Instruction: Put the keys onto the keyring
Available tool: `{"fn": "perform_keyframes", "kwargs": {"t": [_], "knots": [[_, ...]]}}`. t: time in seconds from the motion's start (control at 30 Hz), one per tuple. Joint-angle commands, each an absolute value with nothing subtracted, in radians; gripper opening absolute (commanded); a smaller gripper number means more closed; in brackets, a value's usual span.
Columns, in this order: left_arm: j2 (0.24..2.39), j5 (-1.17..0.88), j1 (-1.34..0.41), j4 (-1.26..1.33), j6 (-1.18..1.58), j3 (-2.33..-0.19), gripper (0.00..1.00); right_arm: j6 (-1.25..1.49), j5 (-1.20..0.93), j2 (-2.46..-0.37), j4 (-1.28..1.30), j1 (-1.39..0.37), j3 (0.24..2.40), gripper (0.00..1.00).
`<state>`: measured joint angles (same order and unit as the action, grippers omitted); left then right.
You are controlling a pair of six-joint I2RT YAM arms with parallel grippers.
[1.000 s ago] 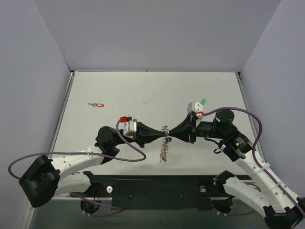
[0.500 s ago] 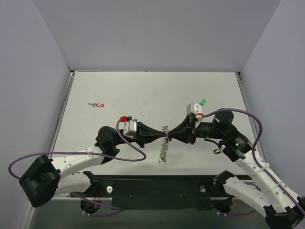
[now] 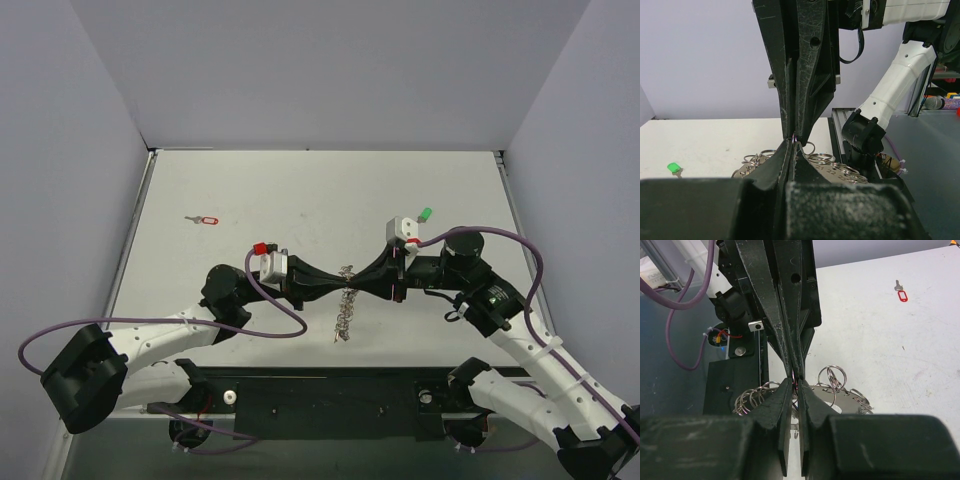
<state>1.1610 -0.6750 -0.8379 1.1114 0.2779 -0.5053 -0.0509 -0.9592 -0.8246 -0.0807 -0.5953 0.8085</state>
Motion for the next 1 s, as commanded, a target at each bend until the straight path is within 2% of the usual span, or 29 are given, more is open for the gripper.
{"fn": "perform_keyframes", "kwargs": {"t": [0.0,0.33,0.37,0.43,0.5,0.7,0.77,0.8,0.87,0.97], "knots": [[1.154,-0.669,-0.842,1.220,0.288,-0.518,0.00,-0.061,-0.982,-0.827,-0.130,-0.601,0.825,0.00],[1.158,-0.666,-0.842,1.209,0.287,-0.520,0.00,-0.026,-0.957,-0.811,-0.141,-0.584,0.828,0.00],[1.161,-0.666,-0.844,1.207,0.287,-0.522,0.00,-0.011,-0.951,-0.811,-0.146,-0.583,0.828,0.13],[1.160,-0.663,-0.842,1.204,0.287,-0.522,0.00,0.000,-0.943,-0.805,-0.158,-0.575,0.831,0.30],[1.158,-0.660,-0.842,1.203,0.288,-0.522,0.00,0.000,-0.951,-0.802,-0.160,-0.566,0.839,0.36],[1.161,-0.647,-0.842,1.229,0.313,-0.517,0.00,-0.015,-0.960,-0.778,-0.137,-0.523,0.844,0.37],[1.164,-0.644,-0.842,1.242,0.325,-0.518,0.00,-0.021,-0.945,-0.769,-0.124,-0.514,0.844,0.34],[1.164,-0.637,-0.838,1.255,0.333,-0.518,0.00,-0.023,-0.936,-0.767,-0.112,-0.511,0.847,0.28],[1.177,-0.609,-0.828,1.327,0.402,-0.508,0.00,-0.031,-0.914,-0.765,-0.077,-0.505,0.870,0.23],[1.192,-0.552,-0.827,1.405,0.483,-0.482,0.00,-0.006,-0.826,-0.781,0.032,-0.480,0.952,0.27]]}}
